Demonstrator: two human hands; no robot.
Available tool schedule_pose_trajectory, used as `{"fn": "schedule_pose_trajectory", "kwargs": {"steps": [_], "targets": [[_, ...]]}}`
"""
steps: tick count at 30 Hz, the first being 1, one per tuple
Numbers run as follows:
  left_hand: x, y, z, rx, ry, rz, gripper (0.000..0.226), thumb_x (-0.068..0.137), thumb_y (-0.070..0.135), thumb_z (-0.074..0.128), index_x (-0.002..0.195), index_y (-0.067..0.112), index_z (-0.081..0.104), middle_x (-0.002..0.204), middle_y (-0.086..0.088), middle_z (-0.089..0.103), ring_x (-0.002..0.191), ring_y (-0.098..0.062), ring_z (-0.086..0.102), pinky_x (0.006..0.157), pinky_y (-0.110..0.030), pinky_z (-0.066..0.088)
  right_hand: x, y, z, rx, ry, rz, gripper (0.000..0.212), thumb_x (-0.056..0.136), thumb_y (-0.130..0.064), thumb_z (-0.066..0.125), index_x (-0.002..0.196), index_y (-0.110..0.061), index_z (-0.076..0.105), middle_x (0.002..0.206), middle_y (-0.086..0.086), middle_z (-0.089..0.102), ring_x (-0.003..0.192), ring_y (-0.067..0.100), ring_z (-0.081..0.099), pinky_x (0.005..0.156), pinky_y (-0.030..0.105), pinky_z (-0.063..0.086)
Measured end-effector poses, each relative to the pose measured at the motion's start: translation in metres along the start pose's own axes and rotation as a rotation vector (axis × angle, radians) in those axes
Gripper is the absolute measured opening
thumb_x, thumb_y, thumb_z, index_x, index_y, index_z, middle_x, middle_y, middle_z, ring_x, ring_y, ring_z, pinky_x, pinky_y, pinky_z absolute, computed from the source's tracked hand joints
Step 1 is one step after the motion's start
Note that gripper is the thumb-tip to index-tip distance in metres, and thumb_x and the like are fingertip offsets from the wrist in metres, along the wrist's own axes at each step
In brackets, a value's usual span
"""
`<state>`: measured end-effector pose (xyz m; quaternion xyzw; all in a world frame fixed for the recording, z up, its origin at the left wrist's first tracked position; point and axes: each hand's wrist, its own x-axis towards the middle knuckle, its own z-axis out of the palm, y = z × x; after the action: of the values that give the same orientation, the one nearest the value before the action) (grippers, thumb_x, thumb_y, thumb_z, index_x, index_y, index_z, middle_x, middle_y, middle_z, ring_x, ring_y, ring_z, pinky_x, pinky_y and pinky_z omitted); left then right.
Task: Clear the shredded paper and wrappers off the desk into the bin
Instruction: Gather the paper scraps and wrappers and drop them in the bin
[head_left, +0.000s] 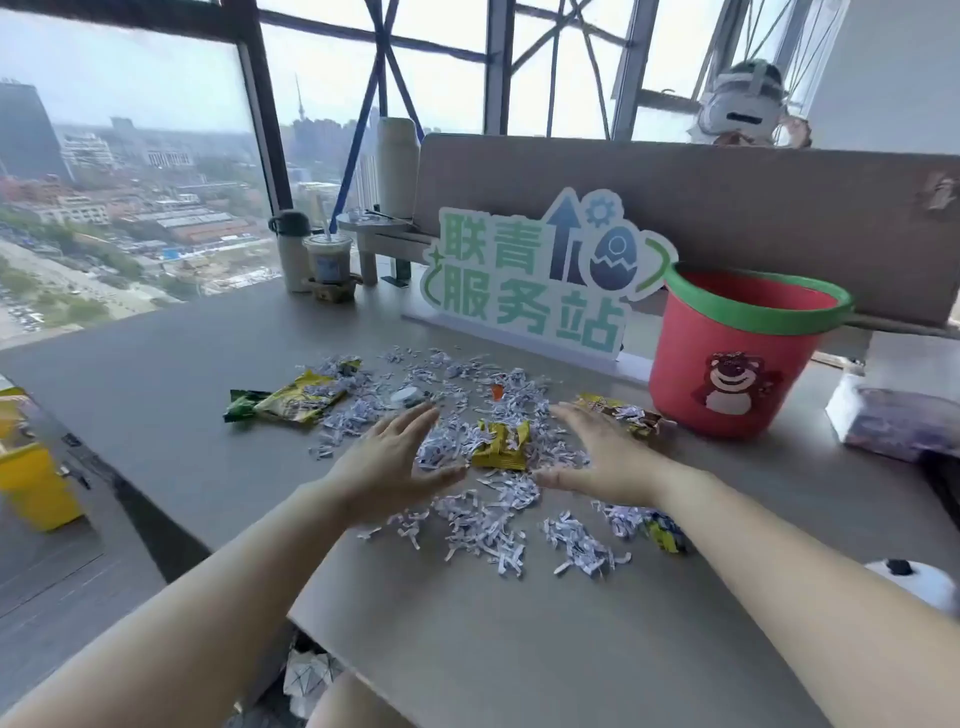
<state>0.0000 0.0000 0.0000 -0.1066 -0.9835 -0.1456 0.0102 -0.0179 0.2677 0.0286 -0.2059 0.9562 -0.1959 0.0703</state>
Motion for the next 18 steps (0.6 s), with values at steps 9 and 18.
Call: {"fn": "schedule_pose_trajectory", "kwargs": {"steps": [9,18], "targets": [[0.015,0.004,0.014,0.049,-0.059,-0.031,0.101,0.070,0.082,0.039,0.149,0.029,0.005,0.159,0.008,0.008,0.146,-0.020,0.004,0.118,-0.038,0.010,0.024,-0.004,0.018,-0.078,-0.098,0.027,0.116,0.061,-0.074,0.061,0.148,-0.028,-0.001,0.159,-0.004,-0.003,0.146,0.022,-0.004,0.118,0.043,0.004],[0.036,0.005,0.012,0.089,0.023,0.040,0.083,0.077,0.074,0.042,0.145,0.028,0.024,0.151,0.002,0.029,0.139,-0.021,0.023,0.114,-0.036,0.022,0.044,-0.006,0.020,-0.108,0.004,0.030,0.104,0.067,-0.072,0.058,0.148,-0.027,0.011,0.158,-0.002,0.013,0.144,0.026,0.009,0.117,0.044,0.009]]}}
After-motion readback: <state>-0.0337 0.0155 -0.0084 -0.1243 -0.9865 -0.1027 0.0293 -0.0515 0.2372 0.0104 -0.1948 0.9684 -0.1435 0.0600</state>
